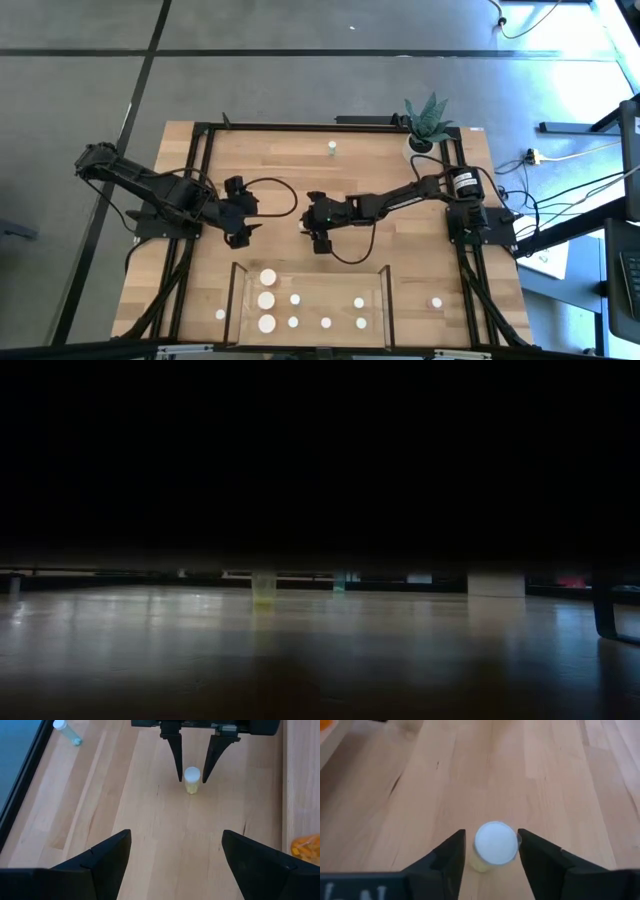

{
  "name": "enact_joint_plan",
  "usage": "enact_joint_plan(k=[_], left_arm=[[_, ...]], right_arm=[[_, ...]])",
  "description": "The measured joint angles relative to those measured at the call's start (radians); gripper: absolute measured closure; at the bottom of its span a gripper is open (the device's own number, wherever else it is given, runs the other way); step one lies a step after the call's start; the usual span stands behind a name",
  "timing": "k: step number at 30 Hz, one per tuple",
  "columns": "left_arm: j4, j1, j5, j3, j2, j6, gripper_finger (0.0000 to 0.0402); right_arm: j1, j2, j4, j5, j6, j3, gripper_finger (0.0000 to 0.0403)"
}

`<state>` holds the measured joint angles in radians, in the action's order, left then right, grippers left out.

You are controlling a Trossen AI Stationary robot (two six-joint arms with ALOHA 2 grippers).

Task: Pick and place medicine bottles onto shelf by color
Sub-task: Put the yellow pill bottle on the shelf aligned with the other yellow pill bottles

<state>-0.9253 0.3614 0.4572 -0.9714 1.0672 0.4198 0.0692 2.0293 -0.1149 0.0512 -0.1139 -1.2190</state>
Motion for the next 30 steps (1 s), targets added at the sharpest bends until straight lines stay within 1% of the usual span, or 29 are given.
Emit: enact_joint_plan(k=[9,19,25,30], left_arm=[[0.0,0.0,0.0,0.0,0.0,0.0,0.0095],[0.0,0.0,-0.003,0.0,0.0,0.0,0.0095],[-0.001,0.0,-0.003,0.0,0.0,0.023,0.0095],[-0.001,0.0,-0.006,0.0,0.0,0.023,0.0095]], right_arm=[[0.0,0.0,0.0,0.0,0.0,0.0,0.0266],[0.005,-0.013,0.006,0.0,0.0,0.0,0.027],[0.022,-0.08,0.029,0.0,0.0,0.0,0.027],[0.047,-0.169,0.134,0.0,0.0,0.0,0.027]])
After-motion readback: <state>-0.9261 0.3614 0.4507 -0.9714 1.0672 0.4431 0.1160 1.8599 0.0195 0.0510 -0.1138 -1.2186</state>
